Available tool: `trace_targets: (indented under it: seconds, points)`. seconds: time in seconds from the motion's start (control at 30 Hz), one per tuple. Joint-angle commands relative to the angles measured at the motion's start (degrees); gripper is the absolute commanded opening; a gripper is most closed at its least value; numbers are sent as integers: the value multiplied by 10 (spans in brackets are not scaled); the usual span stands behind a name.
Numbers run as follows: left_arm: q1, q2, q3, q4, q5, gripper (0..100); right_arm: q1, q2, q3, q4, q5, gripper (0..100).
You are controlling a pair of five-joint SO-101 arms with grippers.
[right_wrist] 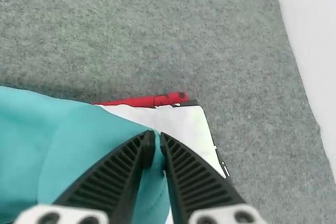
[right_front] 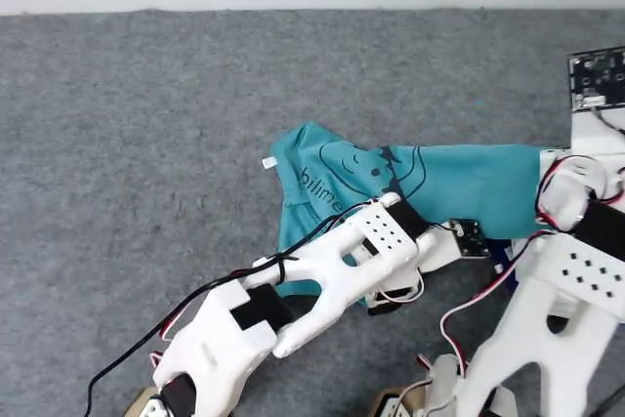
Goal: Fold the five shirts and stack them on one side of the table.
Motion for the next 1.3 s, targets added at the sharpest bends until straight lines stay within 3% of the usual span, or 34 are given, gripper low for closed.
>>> trace_targets:
  seconds: [0.0, 0.2, 0.33, 0.67, 1.03, 1.27]
  points:
    - [-7, 4, -11, -5, -8, 38, 4, -7, -2, 2, 0, 10]
    - [-9, -49, -13, 7, -15, 14, 4, -7, -2, 9, 0, 10]
    - [-22, -148, -50, 69, -64, 14, 4, -6, -2, 9, 0, 10]
    - [-164, -352, -120, 140, -66, 14, -2, -7, -2, 9, -2, 10]
    - [-413, -388, -121, 36, -64, 14, -187, 17, 4, -15, -86, 9]
    - [-482, -413, -207, -45, -66, 14, -197, 7, -144, -43, -113, 9]
